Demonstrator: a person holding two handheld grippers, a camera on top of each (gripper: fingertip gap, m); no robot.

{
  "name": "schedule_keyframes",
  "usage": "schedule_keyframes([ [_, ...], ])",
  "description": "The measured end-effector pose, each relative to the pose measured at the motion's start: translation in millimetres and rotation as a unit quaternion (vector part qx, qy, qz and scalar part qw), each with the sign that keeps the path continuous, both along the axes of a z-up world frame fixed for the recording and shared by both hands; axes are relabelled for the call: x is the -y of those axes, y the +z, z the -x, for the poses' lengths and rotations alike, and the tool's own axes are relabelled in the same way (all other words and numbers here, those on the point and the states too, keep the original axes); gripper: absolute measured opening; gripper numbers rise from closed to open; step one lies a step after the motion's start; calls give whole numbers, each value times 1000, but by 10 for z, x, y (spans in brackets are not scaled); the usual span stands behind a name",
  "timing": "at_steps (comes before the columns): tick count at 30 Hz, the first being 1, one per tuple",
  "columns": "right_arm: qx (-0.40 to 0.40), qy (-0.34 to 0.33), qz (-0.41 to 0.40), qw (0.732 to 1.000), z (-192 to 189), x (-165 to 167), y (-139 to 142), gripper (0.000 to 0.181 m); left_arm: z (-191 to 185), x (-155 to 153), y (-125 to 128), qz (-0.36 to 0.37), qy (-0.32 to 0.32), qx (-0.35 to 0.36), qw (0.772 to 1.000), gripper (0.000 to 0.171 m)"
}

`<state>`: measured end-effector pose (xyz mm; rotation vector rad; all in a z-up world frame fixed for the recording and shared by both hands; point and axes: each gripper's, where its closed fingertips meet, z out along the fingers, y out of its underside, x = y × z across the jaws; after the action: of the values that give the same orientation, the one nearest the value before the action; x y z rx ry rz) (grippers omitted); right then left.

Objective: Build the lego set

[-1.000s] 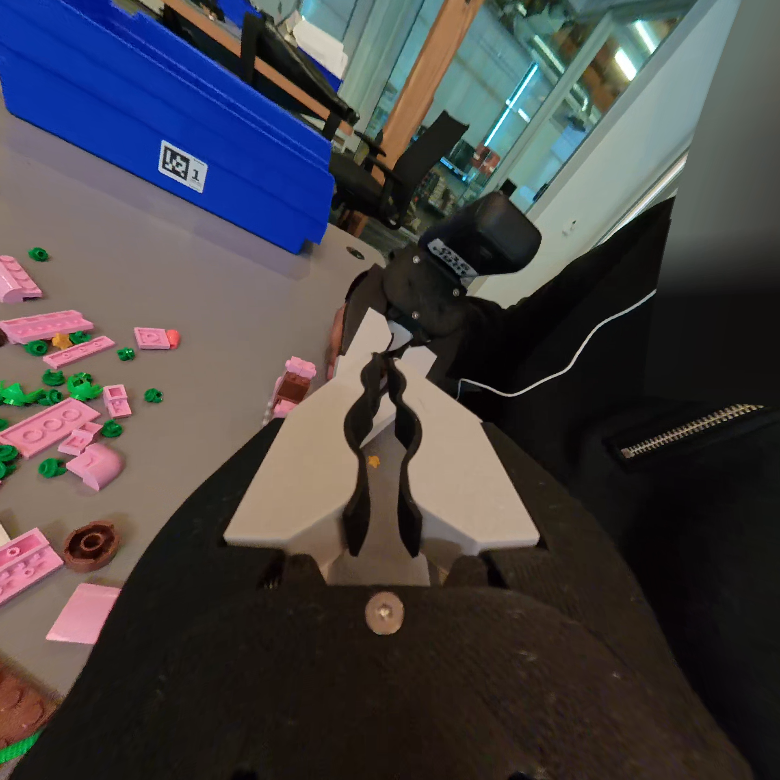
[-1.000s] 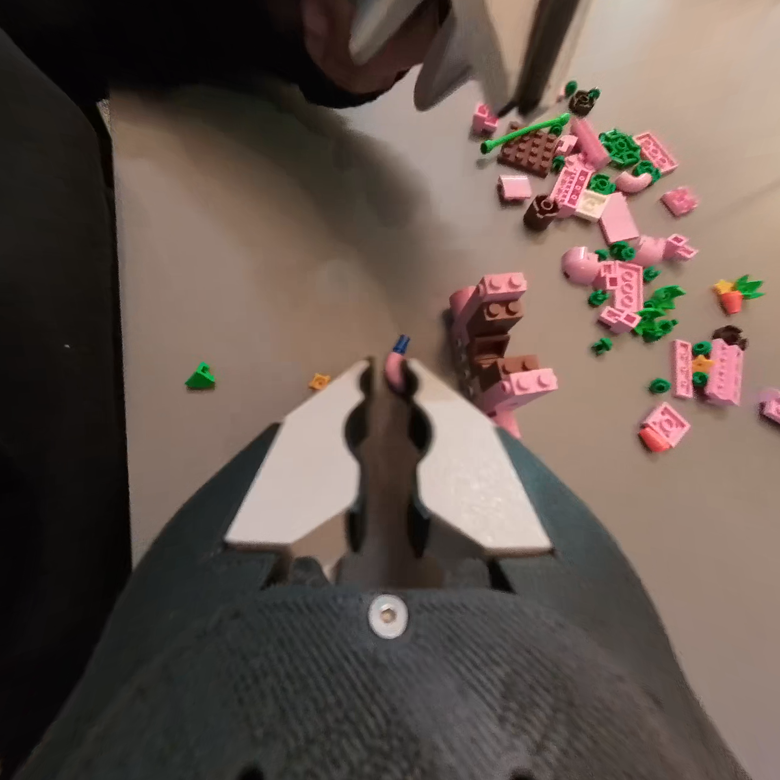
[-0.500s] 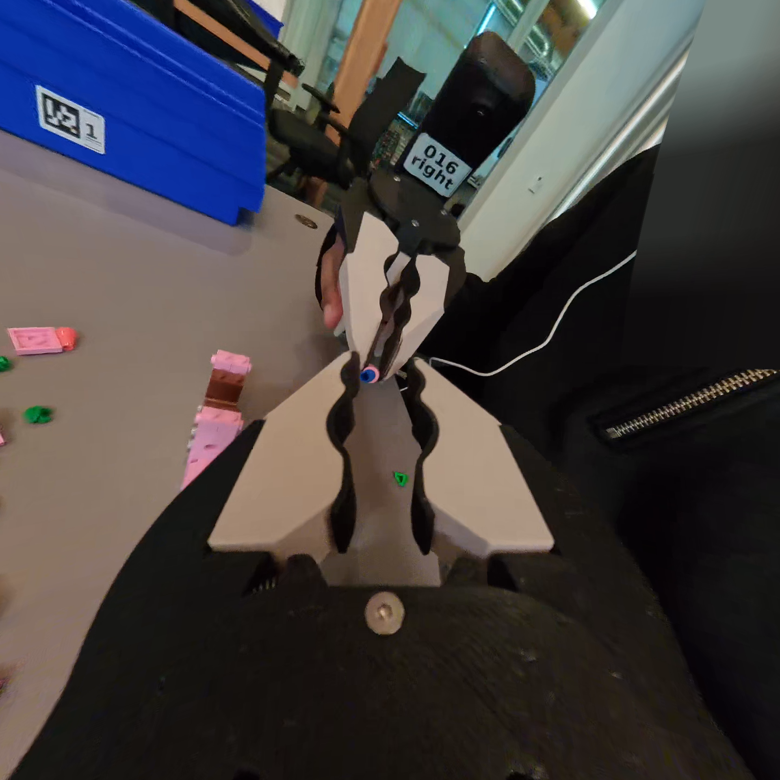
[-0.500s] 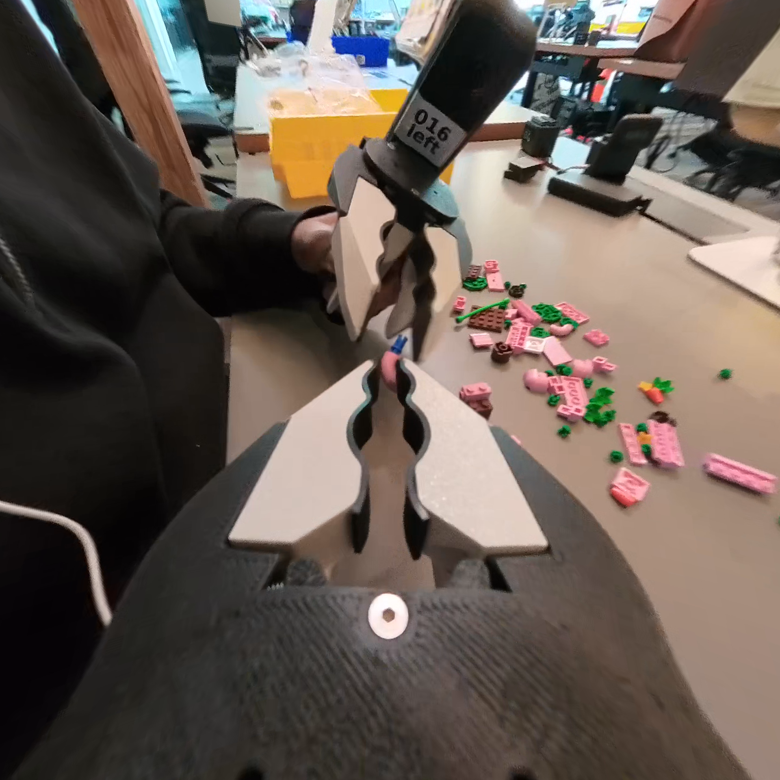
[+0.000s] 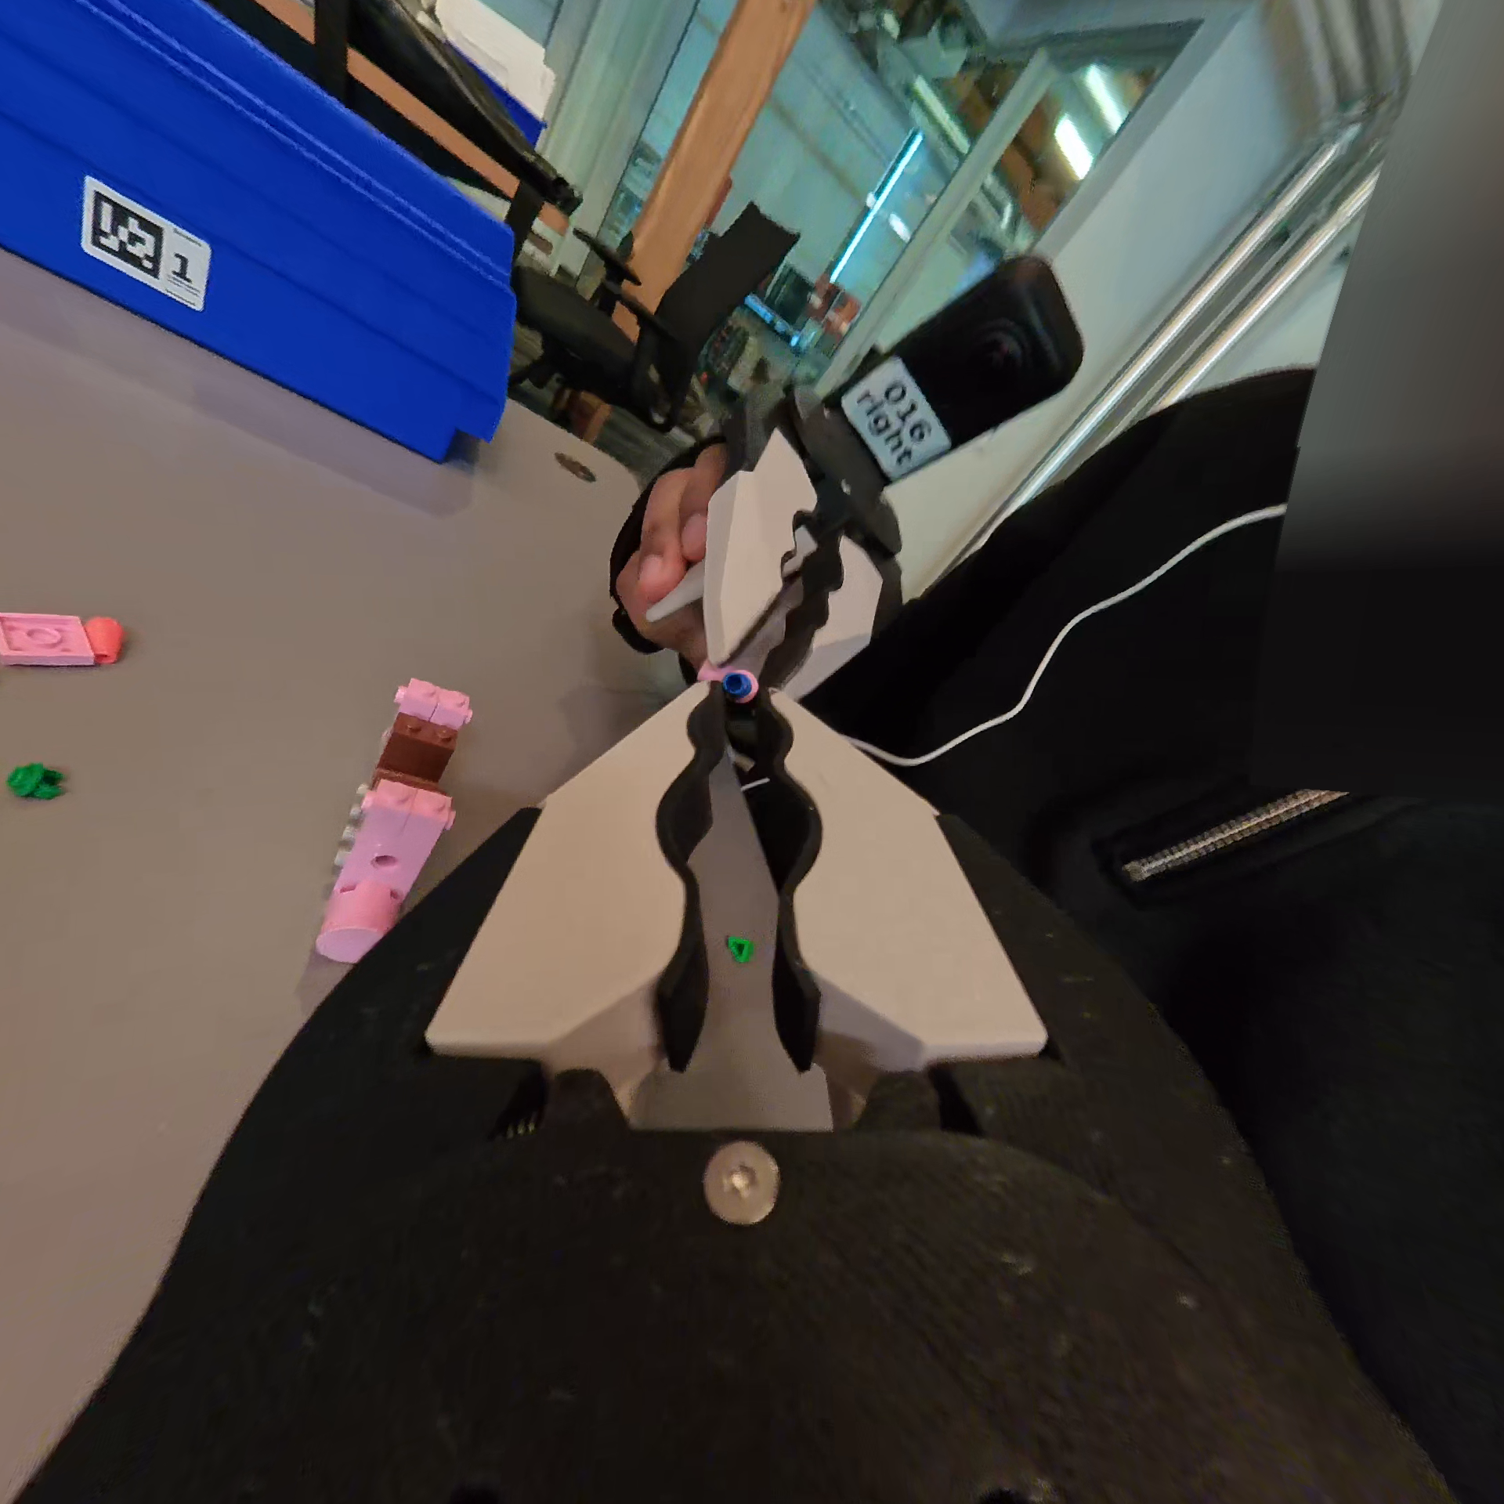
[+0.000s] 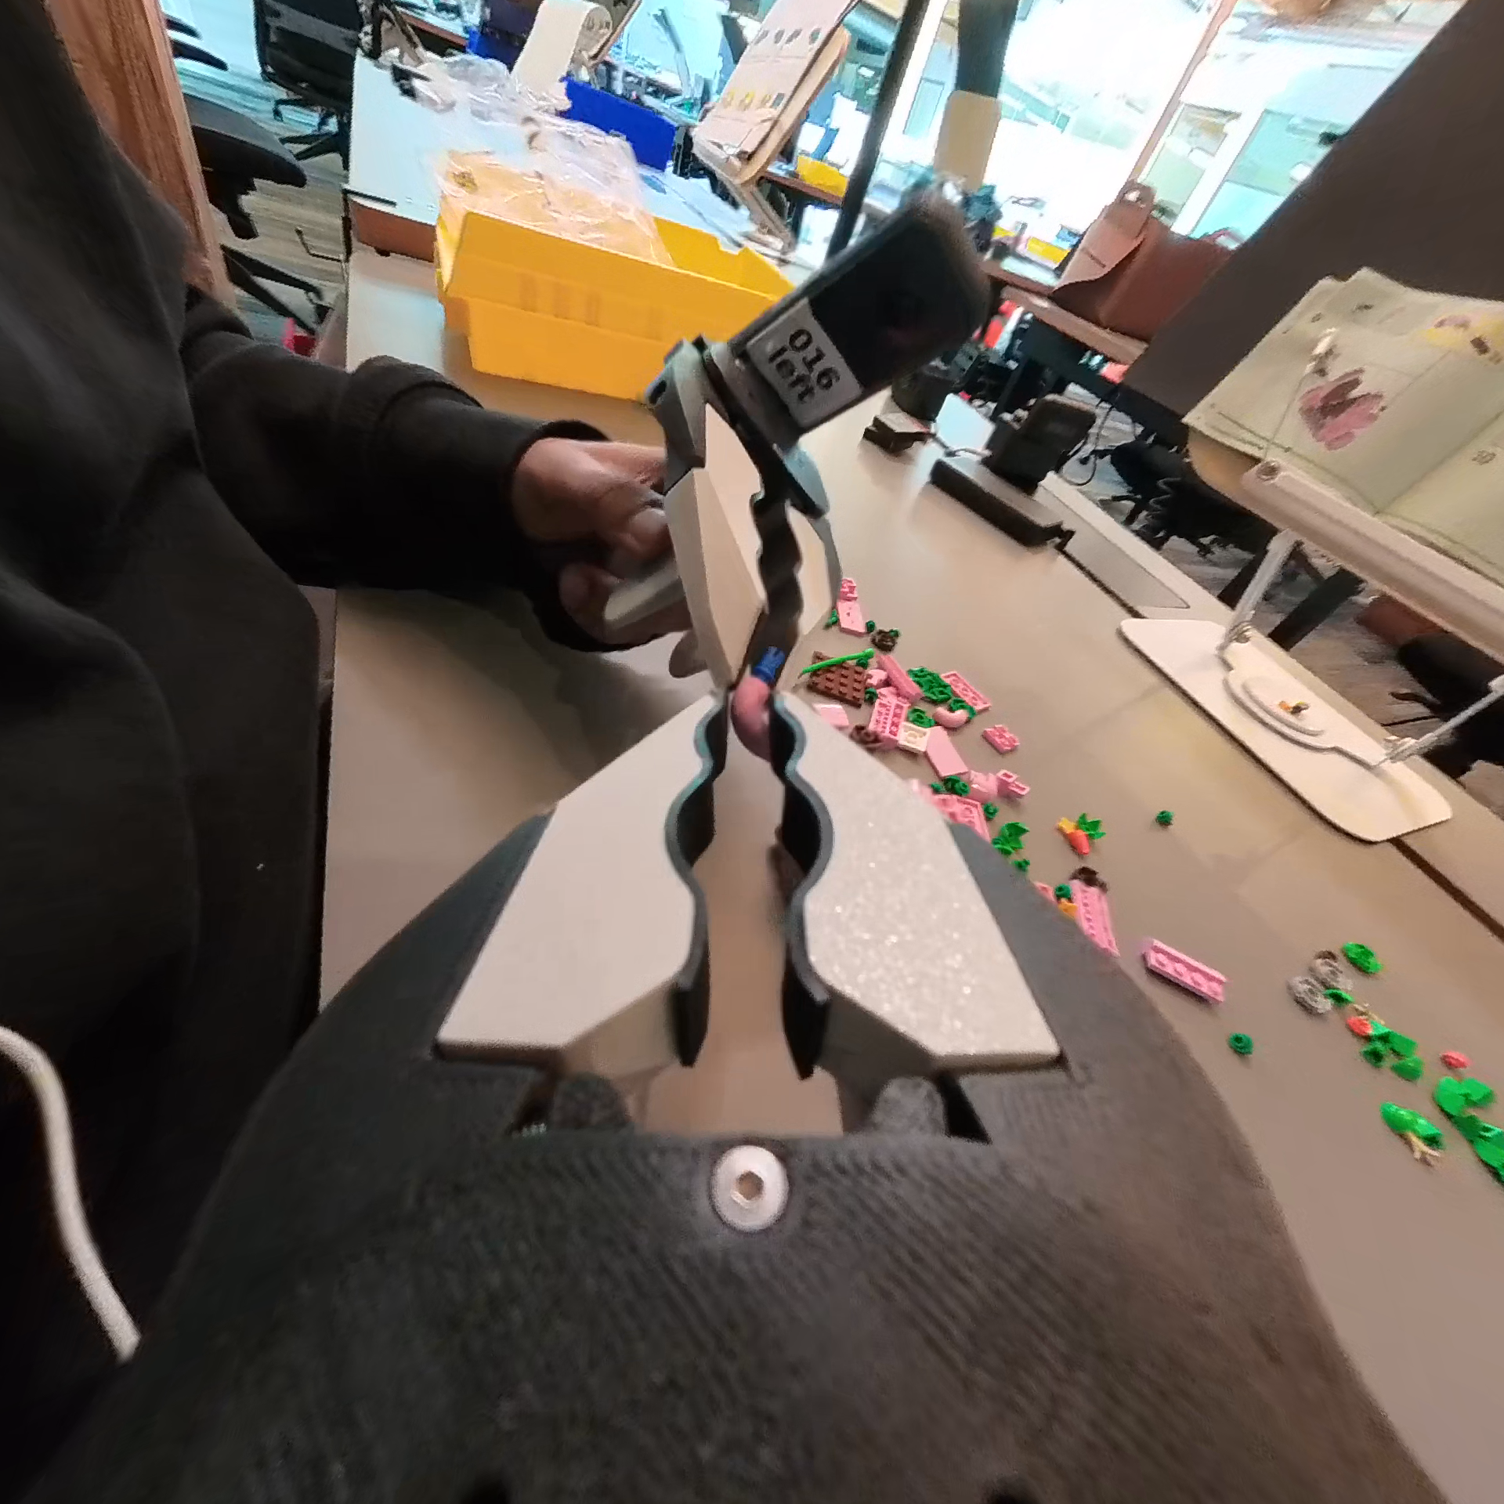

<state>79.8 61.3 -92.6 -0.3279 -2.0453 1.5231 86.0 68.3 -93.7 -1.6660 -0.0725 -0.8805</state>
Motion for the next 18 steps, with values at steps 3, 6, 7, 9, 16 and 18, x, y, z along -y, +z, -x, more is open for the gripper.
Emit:
schedule_keyframes([
  [3,-52,-25,-3,998,25,-20,80,27,57,18,80,-20,3,70,997,4],
  [6,-137,-72,-57,986,69,-57,133,37,112,19,84,-25,10,128,991,4],
  [7,-175,-92,-88,976,85,-69,148,39,112,16,67,-21,8,138,990,4],
  [9,-240,-109,-157,952,85,-44,130,34,104,11,51,-16,4,145,989,4],
  [16,-261,-98,-188,942,52,35,92,4,96,34,100,-28,-12,183,983,4],
  [18,-261,-97,-190,941,56,38,88,5,101,35,96,-27,-13,188,982,4],
])
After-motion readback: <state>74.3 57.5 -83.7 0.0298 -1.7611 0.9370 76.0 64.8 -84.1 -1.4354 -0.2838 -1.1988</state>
